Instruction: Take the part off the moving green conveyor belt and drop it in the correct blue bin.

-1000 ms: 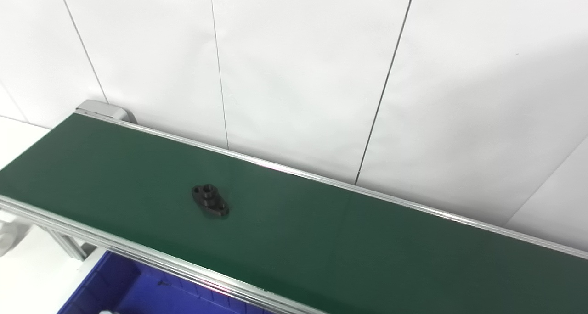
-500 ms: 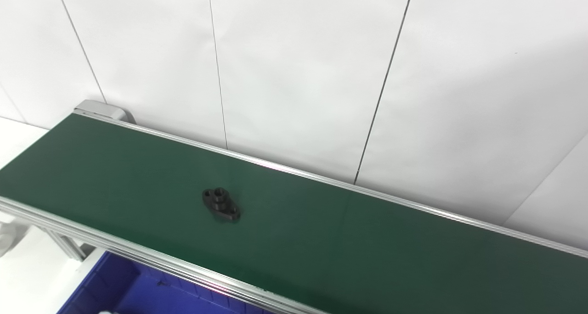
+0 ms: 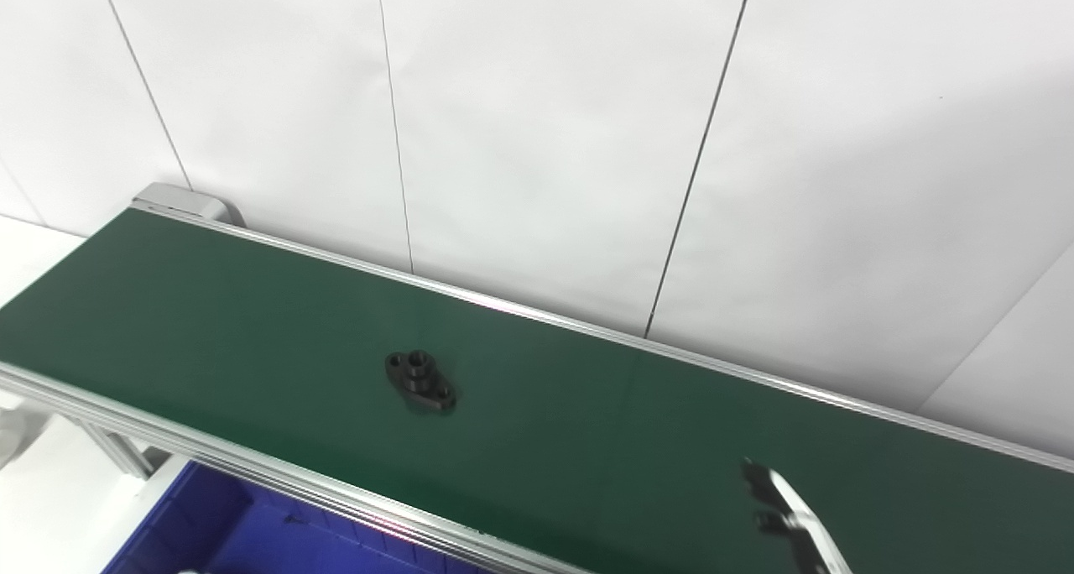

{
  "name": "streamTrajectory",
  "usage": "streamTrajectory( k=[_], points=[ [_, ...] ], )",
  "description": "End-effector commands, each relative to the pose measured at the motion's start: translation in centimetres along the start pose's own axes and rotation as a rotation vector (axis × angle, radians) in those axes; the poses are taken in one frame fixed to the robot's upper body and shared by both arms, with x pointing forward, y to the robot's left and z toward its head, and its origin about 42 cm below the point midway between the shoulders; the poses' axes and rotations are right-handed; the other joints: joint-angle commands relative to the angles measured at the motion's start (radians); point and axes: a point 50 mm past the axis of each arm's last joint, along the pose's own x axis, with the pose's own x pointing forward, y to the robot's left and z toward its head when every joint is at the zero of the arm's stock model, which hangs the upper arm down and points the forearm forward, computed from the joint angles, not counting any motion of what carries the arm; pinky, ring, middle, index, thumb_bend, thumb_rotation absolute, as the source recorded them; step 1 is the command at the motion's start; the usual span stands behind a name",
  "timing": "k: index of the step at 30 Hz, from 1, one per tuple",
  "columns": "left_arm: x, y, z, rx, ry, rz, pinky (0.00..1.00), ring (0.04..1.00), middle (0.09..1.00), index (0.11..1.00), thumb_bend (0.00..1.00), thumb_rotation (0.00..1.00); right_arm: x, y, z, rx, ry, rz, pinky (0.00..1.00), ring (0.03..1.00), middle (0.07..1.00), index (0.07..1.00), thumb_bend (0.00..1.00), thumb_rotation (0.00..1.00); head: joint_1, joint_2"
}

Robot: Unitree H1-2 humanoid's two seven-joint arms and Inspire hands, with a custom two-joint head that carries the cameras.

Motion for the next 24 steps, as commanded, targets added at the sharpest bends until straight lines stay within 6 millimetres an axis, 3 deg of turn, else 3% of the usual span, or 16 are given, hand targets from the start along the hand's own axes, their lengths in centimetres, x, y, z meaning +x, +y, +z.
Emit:
streamTrajectory(
  k=[1, 6, 15, 16, 20, 22, 23, 24],
  points=[
    [0.0, 0.4, 0.9, -0.004, -0.062, 0.024, 0.73, 0.815, 0.843, 0.808, 0.93, 0.11, 1.5, -0.4, 0.5, -0.017, -0.031, -0.007, 0.73, 0.781, 0.808, 0.843, 0.84, 0.49, -0.011, 0.018],
    [-0.4, 0.8, 1.3, -0.001, -0.072, 0.024, 0.77, 0.837, 0.859, 0.825, 0.92, 0.13, 3.5, -0.1, 0.7, -0.001, -0.041, 0.017, 0.74, 0.787, 0.816, 0.843, 0.81, 0.45, -0.072, 0.068],
    [-0.5, 1.4, 1.7, 0.005, -0.083, 0.028, 0.83, 0.875, 0.889, 0.857, 0.92, 0.18, 7.6, 0.7, -0.3, 0.007, 0.032, 0.067, 0.72, 0.779, 0.824, 0.851, 0.79, 0.39, -0.129, 0.109],
    [-0.5, 1.5, 1.8, 0.0, -0.085, 0.028, 0.83, 0.877, 0.891, 0.859, 0.92, 0.19, 8.3, 0.9, -0.4, 0.009, 0.038, 0.069, 0.71, 0.776, 0.824, 0.852, 0.8, 0.4, -0.143, 0.13],
    [-0.6, 1.8, 2.0, 0.003, -0.093, 0.03, 0.85, 0.889, 0.9, 0.873, 0.91, 0.21, 10.4, 1.5, -0.3, 0.029, 0.055, 0.072, 0.69, 0.763, 0.817, 0.848, 0.81, 0.35, -0.143, 0.151],
    [-0.7, 2.1, 2.1, 0.004, -0.095, 0.033, 0.86, 0.89, 0.899, 0.873, 0.91, 0.22, 11.4, 1.7, -0.1, 0.025, 0.059, 0.075, 0.68, 0.757, 0.811, 0.847, 0.81, 0.35, -0.145, 0.171],
    [-0.7, 2.3, 2.2, 0.004, -0.099, 0.034, 0.86, 0.89, 0.898, 0.872, 0.91, 0.23, 12.1, 1.8, 0.0, 0.021, 0.055, 0.079, 0.68, 0.755, 0.809, 0.847, 0.81, 0.35, -0.151, 0.202],
    [-0.7, 2.5, 2.3, 0.003, -0.102, 0.034, 0.87, 0.891, 0.897, 0.873, 0.9, 0.24, 12.5, 1.8, 0.1, 0.019, 0.053, 0.082, 0.67, 0.75, 0.809, 0.847, 0.81, 0.34, -0.151, 0.202]
  ],
)
